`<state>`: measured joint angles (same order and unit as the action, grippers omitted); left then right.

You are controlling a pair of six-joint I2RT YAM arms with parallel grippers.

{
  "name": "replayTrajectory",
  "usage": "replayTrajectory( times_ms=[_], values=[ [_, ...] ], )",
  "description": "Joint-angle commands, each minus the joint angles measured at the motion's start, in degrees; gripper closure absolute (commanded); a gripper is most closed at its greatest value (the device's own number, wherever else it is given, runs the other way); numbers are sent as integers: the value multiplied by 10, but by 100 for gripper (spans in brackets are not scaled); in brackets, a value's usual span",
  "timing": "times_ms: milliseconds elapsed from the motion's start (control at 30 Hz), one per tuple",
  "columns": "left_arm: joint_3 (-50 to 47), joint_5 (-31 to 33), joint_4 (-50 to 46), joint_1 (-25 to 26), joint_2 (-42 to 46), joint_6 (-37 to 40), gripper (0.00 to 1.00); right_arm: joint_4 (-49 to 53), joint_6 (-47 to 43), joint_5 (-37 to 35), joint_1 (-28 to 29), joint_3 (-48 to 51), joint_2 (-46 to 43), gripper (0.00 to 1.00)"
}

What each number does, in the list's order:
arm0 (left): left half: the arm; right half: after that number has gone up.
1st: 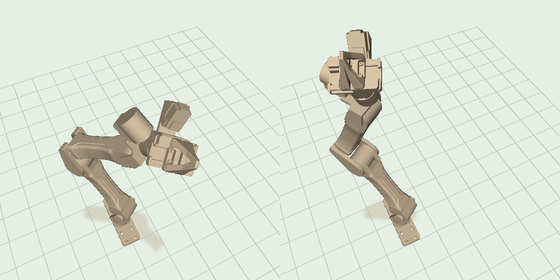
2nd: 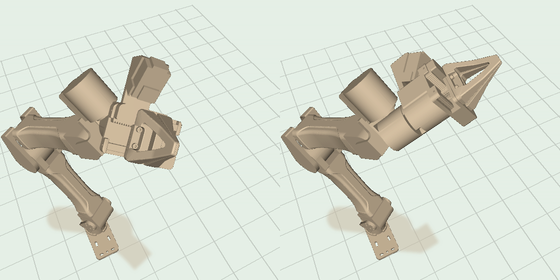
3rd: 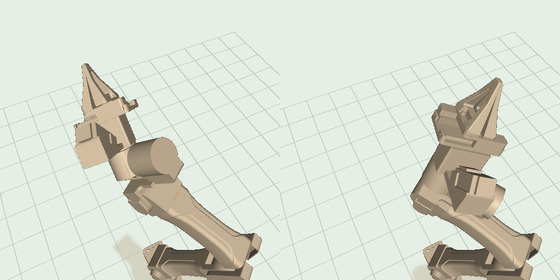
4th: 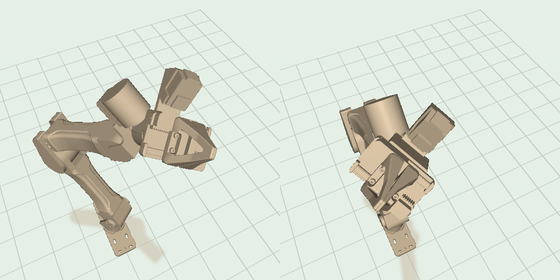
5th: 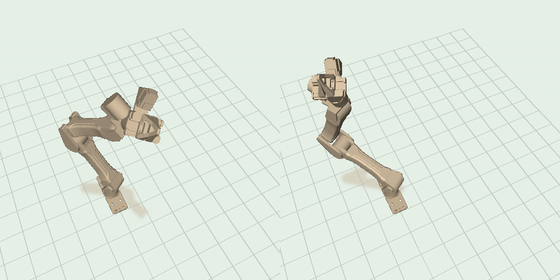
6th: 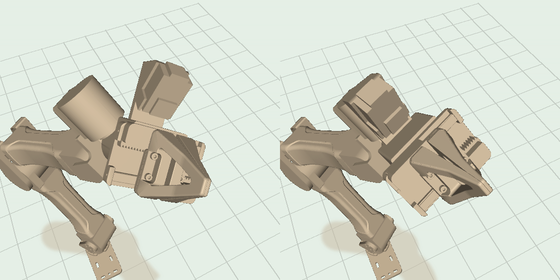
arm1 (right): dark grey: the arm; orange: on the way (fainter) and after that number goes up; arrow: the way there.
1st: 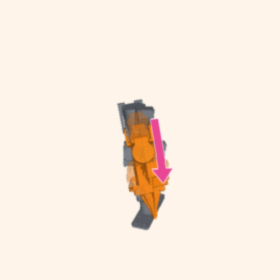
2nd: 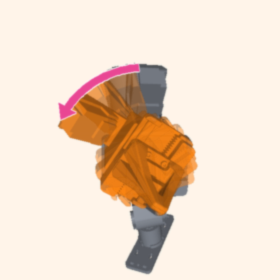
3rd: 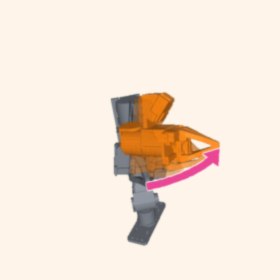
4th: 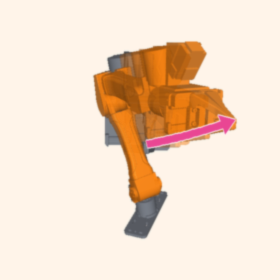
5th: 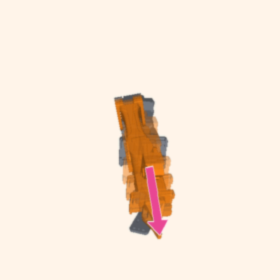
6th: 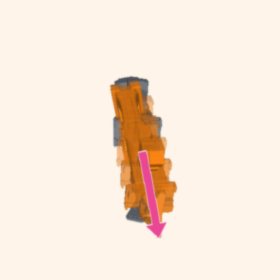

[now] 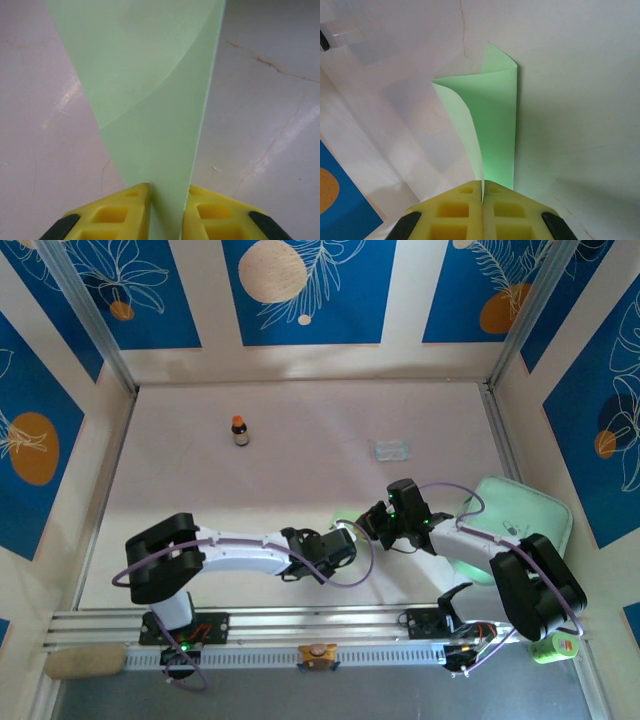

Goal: Fold a paper plane with a square sheet of paper (pick it up from the middle)
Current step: Fold the wing for the fifth time at the center of the table.

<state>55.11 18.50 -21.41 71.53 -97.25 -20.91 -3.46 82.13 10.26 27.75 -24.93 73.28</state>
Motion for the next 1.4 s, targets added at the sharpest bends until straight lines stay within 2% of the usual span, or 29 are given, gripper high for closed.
replayTrajectory(
  times_ms=[0, 100, 333, 733, 967, 1067, 1167, 1367],
  values=[
    [-8, 1, 17, 6, 23, -1, 75, -1, 6, 6, -3, 5, -8, 100],
    [-11, 6, 18, 6, 26, -2, 74, -2, 5, 7, -3, 6, -9, 100],
    [5, 7, -5, 5, 5, -4, 82, -4, 5, 7, -6, 7, -8, 100],
    [10, 11, -11, 5, 0, -5, 77, -4, 5, 9, -7, 6, -8, 100],
    [10, 10, -12, 5, 0, -5, 85, -5, 6, 9, -6, 9, -10, 100],
    [9, 10, -11, 5, 0, -8, 93, -5, 1, 9, -7, 10, -15, 100],
    [3, 0, -6, -2, 1, -23, 99, 8, -20, 6, -7, 8, -30, 94],
    [-30, -45, 34, -30, 25, -52, 99, 114, -68, -40, -8, -4, -95, 75]
  ],
)
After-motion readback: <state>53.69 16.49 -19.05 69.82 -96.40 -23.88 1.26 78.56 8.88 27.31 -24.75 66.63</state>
